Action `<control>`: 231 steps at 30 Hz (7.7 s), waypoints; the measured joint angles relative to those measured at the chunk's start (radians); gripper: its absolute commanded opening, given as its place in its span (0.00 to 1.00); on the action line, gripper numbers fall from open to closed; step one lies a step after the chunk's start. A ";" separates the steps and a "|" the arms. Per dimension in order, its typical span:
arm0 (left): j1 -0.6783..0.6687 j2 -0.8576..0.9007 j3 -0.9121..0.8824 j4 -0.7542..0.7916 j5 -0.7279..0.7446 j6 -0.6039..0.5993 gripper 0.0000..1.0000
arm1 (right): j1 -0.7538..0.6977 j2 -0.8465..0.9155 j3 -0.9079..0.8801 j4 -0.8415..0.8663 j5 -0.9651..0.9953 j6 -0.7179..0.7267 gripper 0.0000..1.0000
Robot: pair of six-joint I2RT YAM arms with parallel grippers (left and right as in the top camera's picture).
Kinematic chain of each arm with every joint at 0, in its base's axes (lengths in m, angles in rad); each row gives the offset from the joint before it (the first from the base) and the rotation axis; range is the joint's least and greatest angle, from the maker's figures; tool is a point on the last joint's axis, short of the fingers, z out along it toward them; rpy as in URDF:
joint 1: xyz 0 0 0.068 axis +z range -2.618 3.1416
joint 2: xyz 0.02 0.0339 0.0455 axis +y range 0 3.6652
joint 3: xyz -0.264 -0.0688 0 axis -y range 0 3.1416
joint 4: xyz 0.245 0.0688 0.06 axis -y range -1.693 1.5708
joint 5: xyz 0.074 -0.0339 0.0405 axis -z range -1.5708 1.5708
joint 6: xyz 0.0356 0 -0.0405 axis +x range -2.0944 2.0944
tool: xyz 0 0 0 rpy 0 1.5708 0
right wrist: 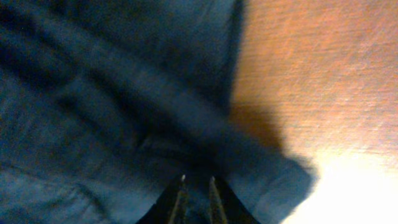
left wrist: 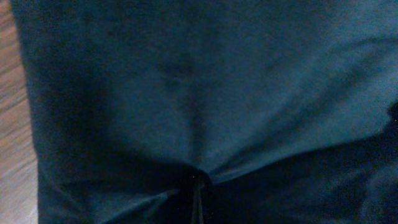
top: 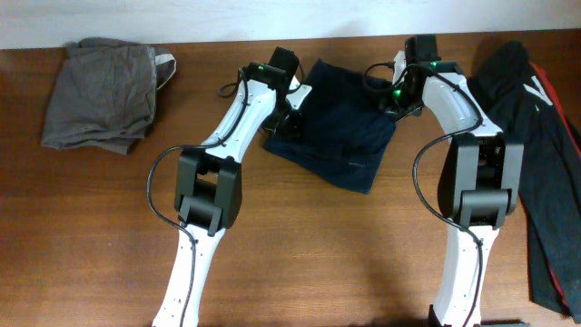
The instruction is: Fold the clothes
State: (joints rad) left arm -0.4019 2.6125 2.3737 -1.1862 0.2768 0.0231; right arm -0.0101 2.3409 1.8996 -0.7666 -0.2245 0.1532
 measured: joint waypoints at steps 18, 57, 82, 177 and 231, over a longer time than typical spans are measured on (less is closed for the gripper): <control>0.055 -0.036 0.183 -0.172 -0.336 -0.215 0.00 | 0.006 0.001 0.255 -0.262 -0.241 -0.059 0.18; -0.014 -0.077 -0.174 -0.140 0.203 -0.055 0.00 | 0.068 0.193 0.254 -0.013 -0.311 0.023 0.19; 0.288 -0.246 -0.173 0.156 0.087 0.251 0.99 | -0.103 0.195 0.940 -0.766 -0.198 -0.125 0.99; 0.549 -0.033 0.513 -0.144 -0.192 0.371 0.01 | -0.101 0.195 0.941 -0.846 -0.191 -0.139 0.99; 0.712 -0.033 0.632 -0.078 -0.282 0.362 0.02 | -0.101 0.195 0.941 -0.873 -0.191 -0.139 0.99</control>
State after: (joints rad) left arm 0.3103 2.5793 3.0055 -1.2644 -0.0055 0.3855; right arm -0.1116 2.5359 2.8410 -1.6394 -0.4152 0.0143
